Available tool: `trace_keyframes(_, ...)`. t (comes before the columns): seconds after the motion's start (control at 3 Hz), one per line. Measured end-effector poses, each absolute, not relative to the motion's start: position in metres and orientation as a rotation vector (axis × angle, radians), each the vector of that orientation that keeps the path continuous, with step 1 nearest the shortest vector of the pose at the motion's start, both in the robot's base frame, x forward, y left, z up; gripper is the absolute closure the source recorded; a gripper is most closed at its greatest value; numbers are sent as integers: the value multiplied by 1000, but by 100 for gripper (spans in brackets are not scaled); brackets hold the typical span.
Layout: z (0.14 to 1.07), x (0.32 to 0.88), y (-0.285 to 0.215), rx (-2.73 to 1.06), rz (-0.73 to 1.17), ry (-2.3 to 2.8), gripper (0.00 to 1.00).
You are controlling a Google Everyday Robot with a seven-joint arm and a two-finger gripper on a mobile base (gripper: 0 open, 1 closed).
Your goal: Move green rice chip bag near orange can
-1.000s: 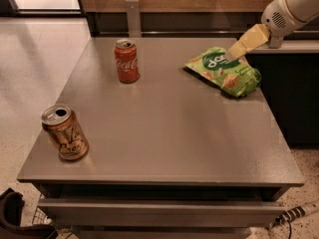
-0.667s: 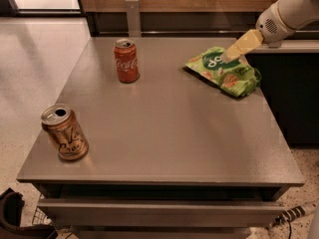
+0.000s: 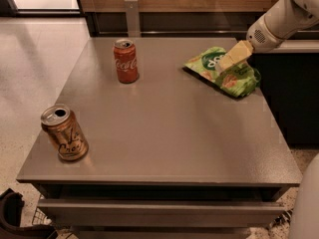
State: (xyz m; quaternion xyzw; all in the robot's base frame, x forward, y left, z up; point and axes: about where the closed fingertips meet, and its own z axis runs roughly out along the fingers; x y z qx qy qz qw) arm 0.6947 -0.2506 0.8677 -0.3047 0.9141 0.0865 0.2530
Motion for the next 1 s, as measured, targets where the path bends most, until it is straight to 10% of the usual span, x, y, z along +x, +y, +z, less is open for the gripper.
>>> trace_keyframes(0.67, 827, 675, -241, -806, 297, 2594, 0)
trace_keyframes(1.0, 823, 675, -239, -809, 302, 2599, 16)
